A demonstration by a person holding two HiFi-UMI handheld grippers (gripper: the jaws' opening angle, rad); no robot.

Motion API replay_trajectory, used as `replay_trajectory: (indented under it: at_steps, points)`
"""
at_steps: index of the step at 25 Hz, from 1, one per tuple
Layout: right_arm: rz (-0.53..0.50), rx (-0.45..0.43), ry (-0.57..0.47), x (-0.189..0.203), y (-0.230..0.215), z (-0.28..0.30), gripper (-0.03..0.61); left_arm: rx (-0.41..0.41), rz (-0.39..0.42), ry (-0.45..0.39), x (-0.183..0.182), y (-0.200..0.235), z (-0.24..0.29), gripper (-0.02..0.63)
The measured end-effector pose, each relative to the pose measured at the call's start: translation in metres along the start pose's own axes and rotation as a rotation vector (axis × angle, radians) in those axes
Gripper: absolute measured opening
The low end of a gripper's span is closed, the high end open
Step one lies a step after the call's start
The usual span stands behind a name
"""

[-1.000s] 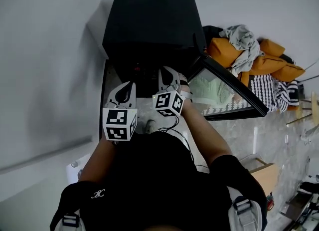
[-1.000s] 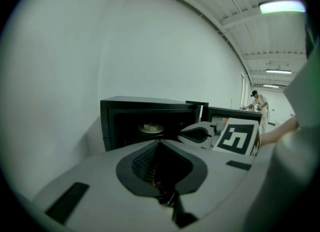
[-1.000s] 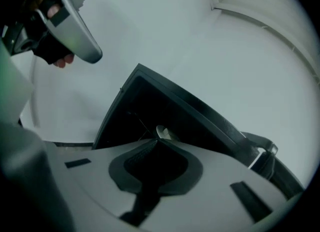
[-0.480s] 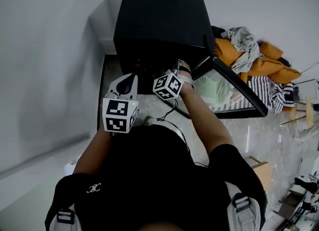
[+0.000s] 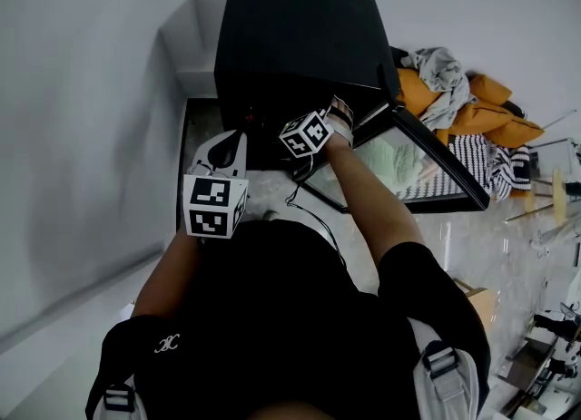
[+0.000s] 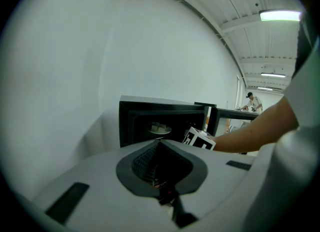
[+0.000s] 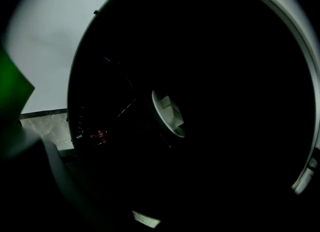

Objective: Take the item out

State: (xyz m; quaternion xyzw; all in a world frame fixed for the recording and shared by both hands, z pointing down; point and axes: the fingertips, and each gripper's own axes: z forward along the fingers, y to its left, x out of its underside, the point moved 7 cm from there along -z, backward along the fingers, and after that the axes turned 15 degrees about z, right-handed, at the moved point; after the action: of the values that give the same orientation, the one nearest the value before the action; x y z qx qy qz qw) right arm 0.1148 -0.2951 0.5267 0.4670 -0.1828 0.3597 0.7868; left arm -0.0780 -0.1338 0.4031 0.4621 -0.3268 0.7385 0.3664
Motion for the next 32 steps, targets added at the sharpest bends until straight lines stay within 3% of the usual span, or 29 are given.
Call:
replay_trajectory:
  at_steps: [14,18,32]
  points:
    - [-0.084,0.052,0.063,0.014,-0.007,0.042,0.241,0.012,0.008,0.032,0.002,0.015,0.021,0.002]
    - [-0.112,0.137,0.016,0.015,-0.015,0.043,0.091,0.018,0.014,0.038,0.001,0.018,0.026,0.002]
    - [-0.120,0.165,-0.035,0.015,-0.011,0.020,0.074,0.040,0.010,0.054,0.007,0.016,0.028,0.002]
